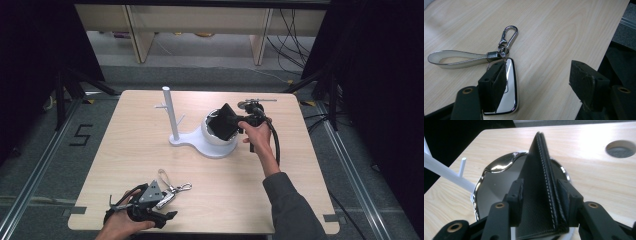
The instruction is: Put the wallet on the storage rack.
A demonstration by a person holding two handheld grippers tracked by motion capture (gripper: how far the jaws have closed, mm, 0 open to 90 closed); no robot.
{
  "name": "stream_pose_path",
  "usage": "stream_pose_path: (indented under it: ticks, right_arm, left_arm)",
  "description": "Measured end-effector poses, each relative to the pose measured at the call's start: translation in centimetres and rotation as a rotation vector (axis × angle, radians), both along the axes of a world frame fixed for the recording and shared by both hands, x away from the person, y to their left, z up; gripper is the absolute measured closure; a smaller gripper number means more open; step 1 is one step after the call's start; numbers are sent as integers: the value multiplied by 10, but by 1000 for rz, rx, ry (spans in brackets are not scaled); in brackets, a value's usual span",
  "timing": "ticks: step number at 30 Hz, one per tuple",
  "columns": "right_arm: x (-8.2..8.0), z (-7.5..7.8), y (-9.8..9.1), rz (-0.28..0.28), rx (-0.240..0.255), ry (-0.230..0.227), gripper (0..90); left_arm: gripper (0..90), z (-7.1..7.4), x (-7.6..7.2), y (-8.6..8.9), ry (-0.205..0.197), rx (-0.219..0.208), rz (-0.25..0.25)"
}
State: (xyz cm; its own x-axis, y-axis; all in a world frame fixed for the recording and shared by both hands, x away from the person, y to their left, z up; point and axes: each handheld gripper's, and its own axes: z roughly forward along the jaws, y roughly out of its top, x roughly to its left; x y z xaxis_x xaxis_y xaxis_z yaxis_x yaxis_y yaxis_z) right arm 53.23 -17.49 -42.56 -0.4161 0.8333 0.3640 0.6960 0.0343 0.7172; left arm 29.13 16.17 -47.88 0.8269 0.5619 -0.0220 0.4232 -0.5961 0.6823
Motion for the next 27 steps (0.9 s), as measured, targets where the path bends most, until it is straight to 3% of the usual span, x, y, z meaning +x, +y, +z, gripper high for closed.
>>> stream_pose_path:
  ticks: [4,8,12,13,17,19,20,21,24,25,27]
  right_arm:
    - [-1,4,-10,-6,-14,-13,601]
    - [-2,3,-18,15,-32,-30,699]
    - [-3,2,-18,20,-33,-26,730]
    - [-2,1,-18,29,-33,-28,738]
    - [-3,1,-15,43,-50,-32,745]
    - [-3,0,-15,33,-25,-17,738]
    - [-3,0,-16,38,-17,-18,719]
    - [-5,1,-15,15,-1,9,664]
    - [-7,1,-20,-3,-43,-10,502]
    - [-9,1,-22,-22,-33,-14,430]
    - [-15,2,-28,-36,-13,-20,394]
  left_arm:
    - [297,0,0,1,-2,2,3]
    - [295,0,0,0,2,-1,10]
    - [293,-2,-1,-2,11,-19,9]
    - [292,-1,0,-1,4,6,2]
    - [292,-2,-1,-2,9,-5,0]
    - [293,-1,0,-1,4,3,5]
    - [292,-1,-1,-1,8,-5,2]
    - [292,0,-1,-1,8,-4,-3]
    - [292,0,0,0,-2,-9,10]
    - [292,1,0,1,0,-10,4]
    - [291,1,0,2,-4,-14,5]
